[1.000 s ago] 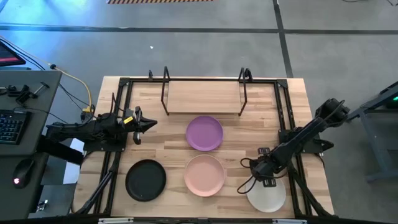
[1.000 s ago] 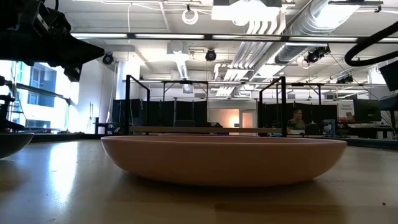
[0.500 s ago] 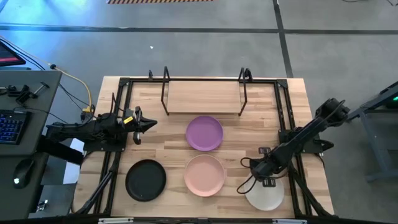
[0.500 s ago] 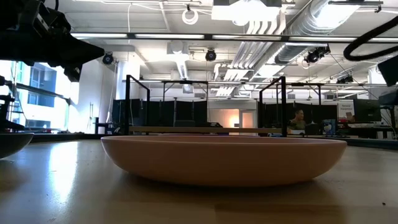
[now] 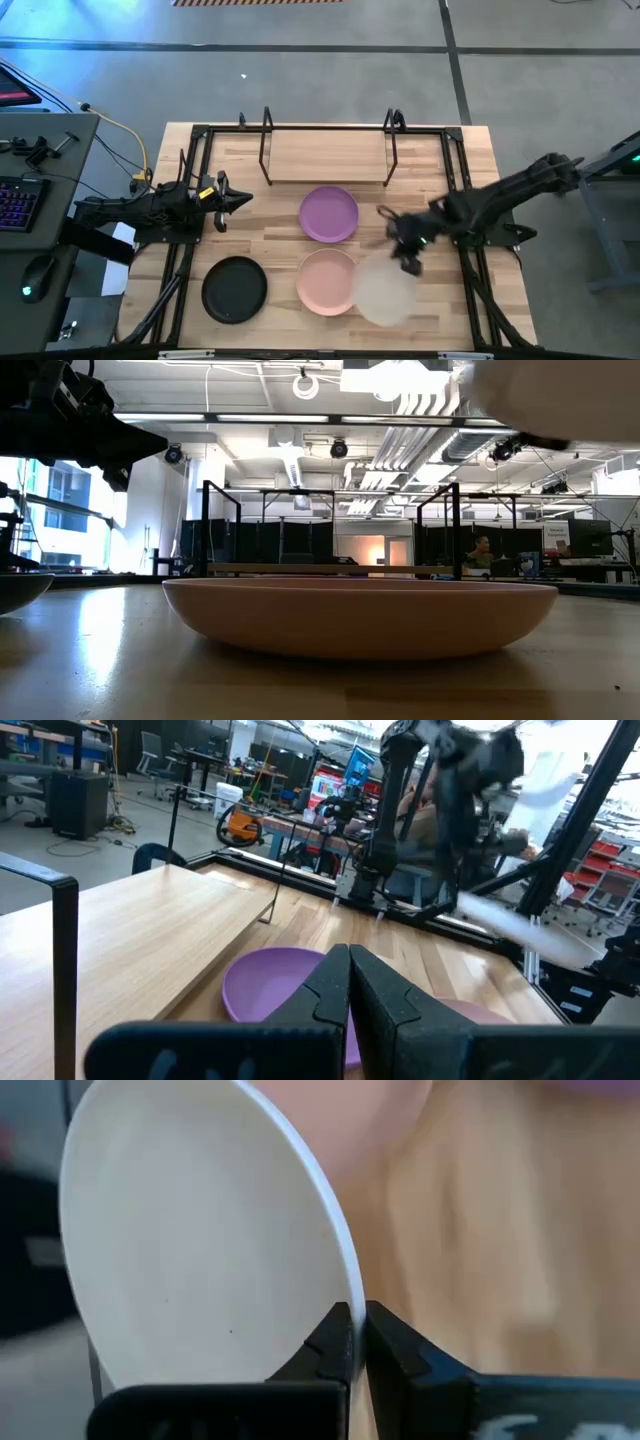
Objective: Place and stack plates onto a shelf
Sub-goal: Put the white plate on the shelf
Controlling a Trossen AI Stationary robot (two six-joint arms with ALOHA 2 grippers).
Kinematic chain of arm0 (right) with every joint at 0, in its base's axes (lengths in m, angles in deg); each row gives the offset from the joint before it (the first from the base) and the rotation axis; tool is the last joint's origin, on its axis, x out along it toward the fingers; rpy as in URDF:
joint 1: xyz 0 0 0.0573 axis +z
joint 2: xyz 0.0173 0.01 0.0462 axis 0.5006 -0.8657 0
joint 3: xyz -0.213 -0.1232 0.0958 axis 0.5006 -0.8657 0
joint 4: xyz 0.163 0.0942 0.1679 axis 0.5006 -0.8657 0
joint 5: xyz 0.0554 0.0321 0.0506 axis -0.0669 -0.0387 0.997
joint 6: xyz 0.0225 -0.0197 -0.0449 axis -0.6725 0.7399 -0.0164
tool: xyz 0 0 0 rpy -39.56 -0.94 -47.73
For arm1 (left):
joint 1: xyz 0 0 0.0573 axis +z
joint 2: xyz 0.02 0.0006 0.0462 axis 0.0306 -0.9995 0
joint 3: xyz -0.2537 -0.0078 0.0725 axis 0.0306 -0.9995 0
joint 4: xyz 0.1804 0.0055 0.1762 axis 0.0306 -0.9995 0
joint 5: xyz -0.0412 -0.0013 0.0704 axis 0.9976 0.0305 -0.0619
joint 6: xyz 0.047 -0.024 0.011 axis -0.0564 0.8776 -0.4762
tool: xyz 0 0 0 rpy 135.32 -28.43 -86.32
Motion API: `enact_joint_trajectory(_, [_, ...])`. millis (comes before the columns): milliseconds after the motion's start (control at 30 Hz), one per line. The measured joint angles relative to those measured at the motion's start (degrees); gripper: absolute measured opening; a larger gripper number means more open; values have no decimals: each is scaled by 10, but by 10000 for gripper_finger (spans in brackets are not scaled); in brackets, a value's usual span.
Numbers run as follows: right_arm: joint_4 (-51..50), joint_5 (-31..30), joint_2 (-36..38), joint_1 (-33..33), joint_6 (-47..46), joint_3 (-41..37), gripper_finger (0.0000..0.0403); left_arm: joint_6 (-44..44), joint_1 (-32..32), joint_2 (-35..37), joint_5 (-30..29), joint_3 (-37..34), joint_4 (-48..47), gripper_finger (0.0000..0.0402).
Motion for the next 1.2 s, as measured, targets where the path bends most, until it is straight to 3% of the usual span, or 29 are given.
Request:
enact_joint_trajectory(167, [9,-19,-63,-114,33,126,0,0,0,0,0,0,0,1])
enact_joint_trajectory(367, [-40,25,-153,-271,81,280,0,0,0,0,0,0,0,1])
enact_joint_trajectory(533, [-97,26,-250,-386,110,408,0,0,0,0,0,0,0,1])
enact_joint_trajectory(767, [-246,-37,-394,-482,143,566,0,0,0,0,0,0,0,1])
enact_joint_trajectory(933, [-310,-49,-461,-520,159,603,0,0,0,0,0,0,0,1])
enact_joint_trajectory(1200, [-312,-71,-500,-551,151,601,0,0,0,0,0,0,0,1])
